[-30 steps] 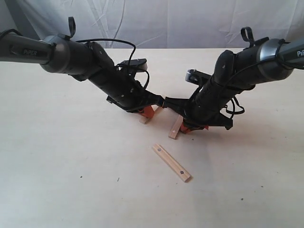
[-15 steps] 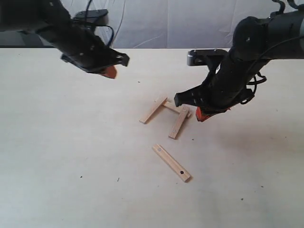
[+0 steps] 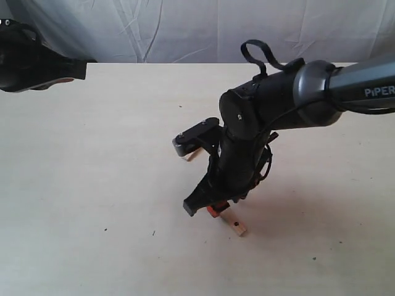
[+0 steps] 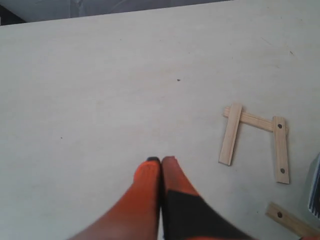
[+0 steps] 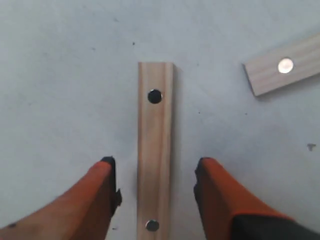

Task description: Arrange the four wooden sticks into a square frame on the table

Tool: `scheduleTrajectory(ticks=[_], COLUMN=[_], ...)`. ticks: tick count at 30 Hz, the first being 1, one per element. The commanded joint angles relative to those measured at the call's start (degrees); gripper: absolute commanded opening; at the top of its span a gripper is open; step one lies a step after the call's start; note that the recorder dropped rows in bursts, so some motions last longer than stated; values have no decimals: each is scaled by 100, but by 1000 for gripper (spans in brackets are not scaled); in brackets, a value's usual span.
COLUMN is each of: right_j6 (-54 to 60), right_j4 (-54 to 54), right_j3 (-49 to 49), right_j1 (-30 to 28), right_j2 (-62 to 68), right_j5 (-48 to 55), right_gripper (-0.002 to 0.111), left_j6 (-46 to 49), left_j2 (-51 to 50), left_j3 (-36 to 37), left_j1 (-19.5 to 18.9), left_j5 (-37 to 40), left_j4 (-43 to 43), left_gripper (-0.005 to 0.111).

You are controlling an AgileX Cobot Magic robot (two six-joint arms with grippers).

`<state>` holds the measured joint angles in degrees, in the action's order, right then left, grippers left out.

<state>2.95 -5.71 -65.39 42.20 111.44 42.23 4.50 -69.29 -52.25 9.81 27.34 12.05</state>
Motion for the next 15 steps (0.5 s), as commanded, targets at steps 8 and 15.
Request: scheduleTrajectory(ticks=[8,15], right_j6=[39,731], right_j4=[64,524], right_j3=[-13,-911], right_j1=[25,-66], right_j2=[267,-6], right_j5=[-149,597], right_gripper=[0,-1], left_j6=[-30,-30], left_j2=[90,90], left_j3=[29,29], left_j1=[-6,-6], left_j5=[-113,-140], left_j4=[-7,14], left_gripper=[0,0])
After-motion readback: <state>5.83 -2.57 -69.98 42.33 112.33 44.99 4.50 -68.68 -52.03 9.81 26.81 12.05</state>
